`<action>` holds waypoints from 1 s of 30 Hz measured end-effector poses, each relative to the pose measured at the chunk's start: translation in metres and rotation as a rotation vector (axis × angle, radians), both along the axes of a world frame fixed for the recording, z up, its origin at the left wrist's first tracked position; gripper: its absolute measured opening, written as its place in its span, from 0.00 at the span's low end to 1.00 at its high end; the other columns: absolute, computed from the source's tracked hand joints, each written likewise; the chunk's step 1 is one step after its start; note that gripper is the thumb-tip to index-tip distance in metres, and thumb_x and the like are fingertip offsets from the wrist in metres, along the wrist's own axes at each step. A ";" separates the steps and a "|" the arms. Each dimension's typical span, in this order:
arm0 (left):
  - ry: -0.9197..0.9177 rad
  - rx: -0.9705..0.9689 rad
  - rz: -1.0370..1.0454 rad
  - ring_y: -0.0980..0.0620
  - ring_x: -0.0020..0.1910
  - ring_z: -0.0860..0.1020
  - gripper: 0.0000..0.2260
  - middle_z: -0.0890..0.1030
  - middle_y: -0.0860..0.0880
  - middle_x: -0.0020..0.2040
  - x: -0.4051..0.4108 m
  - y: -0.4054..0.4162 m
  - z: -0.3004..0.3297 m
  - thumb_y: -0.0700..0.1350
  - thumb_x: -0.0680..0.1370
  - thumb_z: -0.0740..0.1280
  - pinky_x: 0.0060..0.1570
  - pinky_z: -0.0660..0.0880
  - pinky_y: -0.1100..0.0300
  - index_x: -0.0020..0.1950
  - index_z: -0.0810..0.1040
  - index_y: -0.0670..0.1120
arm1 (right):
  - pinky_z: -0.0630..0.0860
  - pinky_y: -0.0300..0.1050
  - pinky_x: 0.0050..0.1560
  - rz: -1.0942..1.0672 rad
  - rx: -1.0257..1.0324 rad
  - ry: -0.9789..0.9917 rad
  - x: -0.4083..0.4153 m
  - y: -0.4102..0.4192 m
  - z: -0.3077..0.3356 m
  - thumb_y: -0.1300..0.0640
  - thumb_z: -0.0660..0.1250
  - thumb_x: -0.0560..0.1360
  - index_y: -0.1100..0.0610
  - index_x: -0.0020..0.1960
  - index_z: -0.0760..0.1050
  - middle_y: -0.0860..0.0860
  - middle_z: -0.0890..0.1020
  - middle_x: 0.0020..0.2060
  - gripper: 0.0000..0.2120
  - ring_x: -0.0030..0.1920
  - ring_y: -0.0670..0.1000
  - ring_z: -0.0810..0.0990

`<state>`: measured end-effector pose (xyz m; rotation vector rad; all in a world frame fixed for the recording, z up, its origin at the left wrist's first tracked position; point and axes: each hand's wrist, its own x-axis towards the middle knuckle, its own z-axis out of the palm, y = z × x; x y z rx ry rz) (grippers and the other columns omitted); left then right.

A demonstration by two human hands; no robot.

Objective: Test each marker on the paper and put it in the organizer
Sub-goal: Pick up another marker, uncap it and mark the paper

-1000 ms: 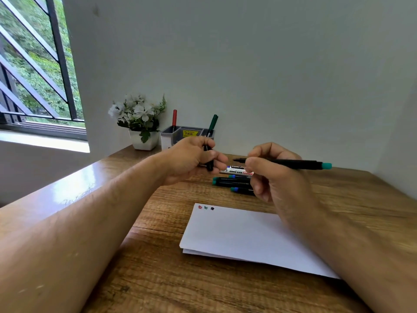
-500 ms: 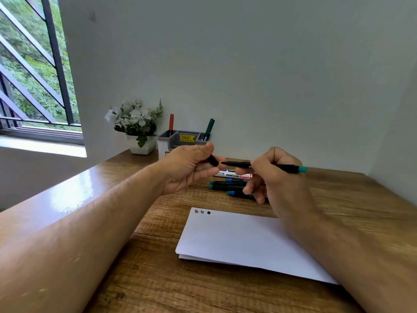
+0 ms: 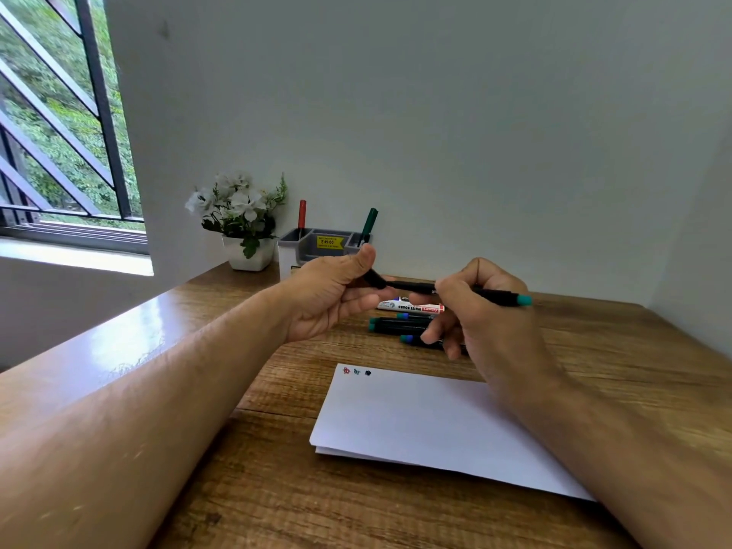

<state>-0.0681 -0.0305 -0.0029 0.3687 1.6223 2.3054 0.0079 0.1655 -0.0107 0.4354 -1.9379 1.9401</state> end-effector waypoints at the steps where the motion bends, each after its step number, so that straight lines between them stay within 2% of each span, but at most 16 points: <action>1: 0.000 0.005 0.007 0.50 0.37 0.86 0.27 0.85 0.35 0.47 0.000 0.000 0.000 0.53 0.70 0.73 0.30 0.80 0.65 0.61 0.73 0.36 | 0.68 0.38 0.19 -0.001 -0.001 -0.001 0.001 0.000 0.000 0.61 0.67 0.75 0.54 0.37 0.72 0.55 0.88 0.35 0.10 0.24 0.51 0.81; 4: 0.016 0.048 0.011 0.50 0.39 0.86 0.22 0.85 0.36 0.48 0.000 0.000 0.000 0.52 0.70 0.73 0.29 0.80 0.65 0.56 0.78 0.38 | 0.68 0.39 0.19 -0.001 -0.002 -0.002 0.003 0.000 0.001 0.62 0.68 0.77 0.55 0.38 0.73 0.55 0.88 0.38 0.10 0.25 0.52 0.82; 6: 0.031 0.058 0.008 0.49 0.39 0.86 0.17 0.85 0.38 0.45 0.001 0.001 0.000 0.53 0.69 0.73 0.29 0.80 0.65 0.48 0.82 0.41 | 0.69 0.40 0.20 -0.001 0.003 0.009 0.003 0.000 0.002 0.61 0.69 0.77 0.56 0.40 0.75 0.55 0.88 0.38 0.08 0.25 0.52 0.82; 9: 0.099 -0.027 0.061 0.53 0.32 0.84 0.20 0.82 0.46 0.33 0.002 0.000 0.001 0.58 0.67 0.73 0.27 0.79 0.64 0.44 0.74 0.43 | 0.71 0.41 0.21 0.004 -0.001 0.036 0.002 0.001 0.002 0.60 0.73 0.75 0.54 0.43 0.81 0.58 0.86 0.36 0.03 0.26 0.52 0.81; 12: 0.152 -0.028 0.098 0.54 0.30 0.82 0.18 0.78 0.49 0.30 0.003 0.000 0.003 0.58 0.68 0.71 0.24 0.76 0.65 0.45 0.72 0.46 | 0.72 0.42 0.23 0.001 0.020 0.043 0.001 0.003 0.001 0.62 0.74 0.74 0.50 0.46 0.85 0.59 0.82 0.29 0.07 0.27 0.55 0.79; 14: 0.155 -0.016 0.109 0.54 0.32 0.82 0.18 0.79 0.49 0.31 0.003 0.001 0.003 0.57 0.69 0.71 0.24 0.76 0.66 0.47 0.73 0.45 | 0.72 0.41 0.23 0.018 0.022 0.030 0.000 0.003 0.001 0.62 0.74 0.74 0.49 0.48 0.86 0.57 0.81 0.27 0.09 0.28 0.57 0.79; 18: 0.162 -0.004 0.116 0.52 0.35 0.83 0.18 0.81 0.47 0.34 0.002 0.002 0.000 0.55 0.71 0.70 0.27 0.78 0.64 0.51 0.75 0.43 | 0.72 0.40 0.21 0.063 -0.013 0.009 0.001 0.002 0.001 0.57 0.71 0.72 0.51 0.48 0.86 0.60 0.86 0.37 0.07 0.30 0.57 0.82; 20: 0.163 0.030 0.130 0.52 0.38 0.84 0.15 0.82 0.46 0.37 0.002 0.003 0.000 0.52 0.71 0.70 0.30 0.80 0.63 0.51 0.77 0.43 | 0.71 0.40 0.20 0.078 -0.022 0.011 0.000 0.004 0.000 0.60 0.69 0.76 0.52 0.49 0.86 0.63 0.86 0.40 0.08 0.29 0.55 0.82; 22: 0.163 0.051 0.148 0.50 0.43 0.85 0.12 0.84 0.43 0.42 0.002 0.003 0.000 0.49 0.72 0.70 0.33 0.81 0.62 0.51 0.78 0.43 | 0.71 0.40 0.20 0.069 -0.009 -0.002 -0.002 0.004 -0.001 0.64 0.65 0.80 0.52 0.50 0.85 0.62 0.87 0.41 0.11 0.29 0.54 0.83; 25: 0.151 0.050 0.167 0.48 0.46 0.86 0.06 0.85 0.41 0.51 0.001 0.003 0.000 0.42 0.78 0.66 0.35 0.82 0.61 0.54 0.78 0.45 | 0.70 0.40 0.20 0.027 0.041 -0.052 -0.004 0.004 -0.001 0.63 0.66 0.80 0.50 0.51 0.85 0.55 0.88 0.42 0.11 0.28 0.52 0.82; 27: 0.141 0.047 0.169 0.49 0.45 0.86 0.07 0.85 0.42 0.51 0.002 0.002 0.000 0.38 0.81 0.63 0.36 0.82 0.61 0.57 0.78 0.44 | 0.69 0.38 0.20 -0.027 0.075 -0.063 -0.005 0.005 -0.001 0.60 0.70 0.78 0.49 0.50 0.86 0.51 0.88 0.40 0.09 0.25 0.49 0.80; 30: 0.127 0.089 0.128 0.50 0.45 0.86 0.09 0.85 0.41 0.52 0.003 0.002 0.000 0.35 0.81 0.62 0.38 0.82 0.61 0.59 0.77 0.42 | 0.66 0.31 0.22 -0.152 0.094 -0.006 -0.009 0.010 0.001 0.56 0.74 0.74 0.50 0.45 0.87 0.50 0.86 0.32 0.04 0.20 0.41 0.72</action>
